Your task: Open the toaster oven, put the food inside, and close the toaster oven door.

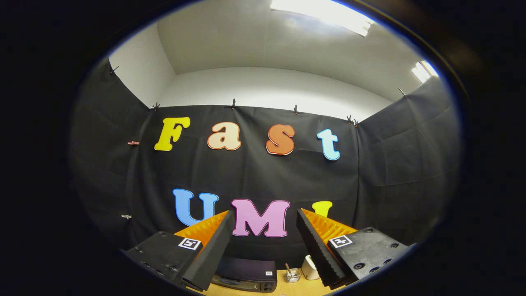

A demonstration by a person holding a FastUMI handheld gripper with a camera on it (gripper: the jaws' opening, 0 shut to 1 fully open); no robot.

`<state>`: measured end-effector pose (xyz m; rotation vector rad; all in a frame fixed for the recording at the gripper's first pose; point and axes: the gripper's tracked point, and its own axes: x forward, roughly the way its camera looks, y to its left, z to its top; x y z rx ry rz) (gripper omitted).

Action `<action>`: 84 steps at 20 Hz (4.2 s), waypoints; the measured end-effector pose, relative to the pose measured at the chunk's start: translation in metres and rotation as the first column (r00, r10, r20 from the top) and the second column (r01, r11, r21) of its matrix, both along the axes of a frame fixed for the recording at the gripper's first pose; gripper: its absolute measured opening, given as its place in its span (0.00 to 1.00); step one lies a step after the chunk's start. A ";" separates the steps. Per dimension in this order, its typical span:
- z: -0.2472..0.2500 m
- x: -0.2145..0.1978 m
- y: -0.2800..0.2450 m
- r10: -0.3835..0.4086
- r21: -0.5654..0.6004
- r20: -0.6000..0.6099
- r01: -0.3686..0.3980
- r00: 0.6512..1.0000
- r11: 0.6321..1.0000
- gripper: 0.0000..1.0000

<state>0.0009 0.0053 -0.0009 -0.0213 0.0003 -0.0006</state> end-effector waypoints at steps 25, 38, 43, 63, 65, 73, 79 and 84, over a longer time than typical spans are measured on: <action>-0.286 0.089 0.072 0.061 0.128 -0.221 -0.033 0.973 0.991 0.98; -0.500 0.055 0.117 0.042 0.088 -0.499 0.002 0.866 0.996 0.99; -0.519 0.051 0.110 0.007 0.054 -0.550 0.027 0.835 0.998 0.99; -0.554 -0.070 0.110 0.053 0.023 -0.816 -0.059 0.576 0.998 0.99; -0.564 -0.086 0.114 0.076 0.052 -0.842 -0.061 0.533 0.997 1.00; -0.580 -0.123 0.110 0.171 0.154 -0.895 -0.073 0.412 0.985 0.99; -0.550 -0.149 0.062 0.261 0.241 -0.893 -0.100 0.367 0.965 0.99; -0.531 -0.163 -0.044 0.200 0.199 -0.911 -0.039 0.361 0.979 1.00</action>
